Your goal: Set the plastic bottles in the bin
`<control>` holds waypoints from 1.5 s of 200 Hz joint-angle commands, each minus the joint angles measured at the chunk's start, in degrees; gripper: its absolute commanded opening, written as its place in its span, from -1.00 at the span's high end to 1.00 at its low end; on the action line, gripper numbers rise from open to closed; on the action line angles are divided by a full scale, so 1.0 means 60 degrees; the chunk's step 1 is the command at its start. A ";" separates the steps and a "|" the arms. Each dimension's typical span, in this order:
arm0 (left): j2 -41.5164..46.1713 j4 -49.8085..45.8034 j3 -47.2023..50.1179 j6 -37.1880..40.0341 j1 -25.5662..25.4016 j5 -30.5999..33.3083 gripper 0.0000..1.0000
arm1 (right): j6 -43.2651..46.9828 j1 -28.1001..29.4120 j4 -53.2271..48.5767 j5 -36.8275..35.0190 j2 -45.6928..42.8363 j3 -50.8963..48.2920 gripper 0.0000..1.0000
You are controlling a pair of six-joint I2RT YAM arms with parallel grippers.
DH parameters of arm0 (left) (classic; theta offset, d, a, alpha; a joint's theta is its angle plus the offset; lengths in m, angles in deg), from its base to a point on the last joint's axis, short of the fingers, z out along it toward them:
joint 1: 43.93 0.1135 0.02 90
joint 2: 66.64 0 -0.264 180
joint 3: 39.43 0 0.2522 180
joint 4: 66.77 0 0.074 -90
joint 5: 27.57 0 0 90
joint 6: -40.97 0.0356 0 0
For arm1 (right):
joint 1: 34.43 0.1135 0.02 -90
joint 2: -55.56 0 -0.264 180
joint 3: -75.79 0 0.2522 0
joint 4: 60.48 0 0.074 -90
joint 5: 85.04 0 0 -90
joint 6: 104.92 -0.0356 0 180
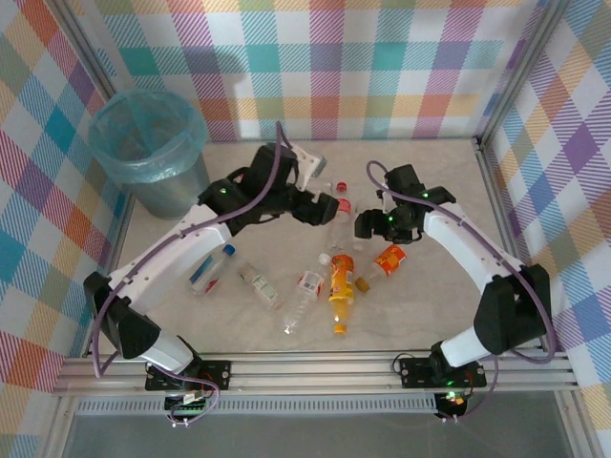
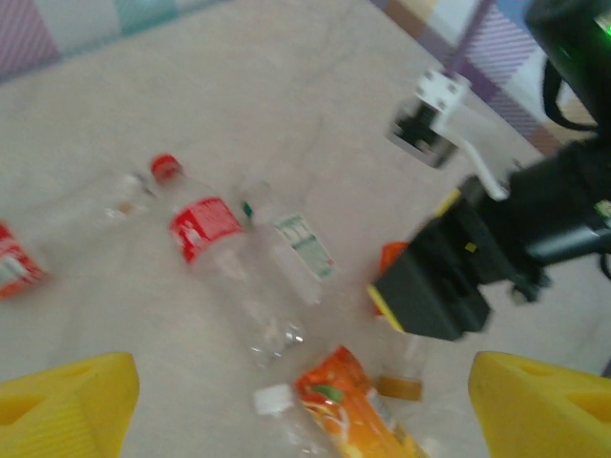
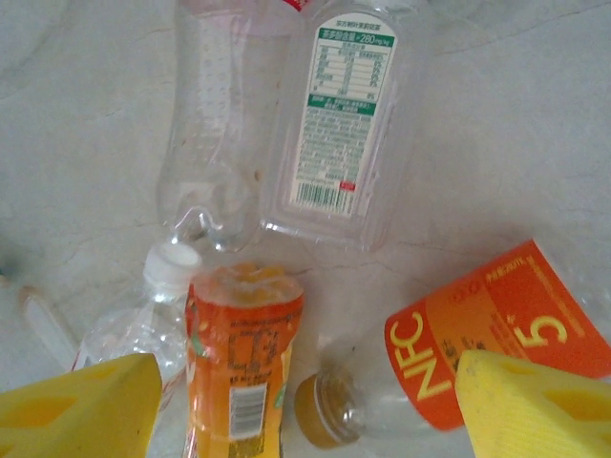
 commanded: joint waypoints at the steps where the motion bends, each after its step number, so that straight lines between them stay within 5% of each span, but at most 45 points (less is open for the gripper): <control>1: -0.0260 0.0398 0.0341 -0.1445 -0.0056 -0.0003 -0.80 | 0.0098 -0.0135 0.0532 0.0338 0.0764 0.0169 -0.61; 64: -0.1033 0.0405 0.0520 -0.3202 -0.0057 0.0077 -0.83 | 0.0252 -0.0408 0.1087 0.0544 0.2457 0.0718 -0.59; 168: -0.1415 0.0033 0.0348 -0.3272 -0.0057 0.0319 -0.85 | 0.0512 -0.0716 0.1323 0.0605 0.3536 0.1026 -0.61; 204: -0.1508 -0.0112 0.0152 -0.3169 -0.0055 0.0290 -0.85 | 0.0604 -0.0772 0.1298 0.0747 0.3791 0.1215 -0.44; 244: -0.1489 -0.0244 -0.0131 -0.3056 -0.0032 0.0290 -0.85 | 0.0804 -0.0781 0.0999 0.0668 0.3589 0.1385 -0.19; 300: -0.1434 -0.0338 -0.1138 -0.3006 0.0174 0.0083 -0.84 | 0.1171 -0.0775 0.0418 0.0542 0.1902 0.1340 -0.15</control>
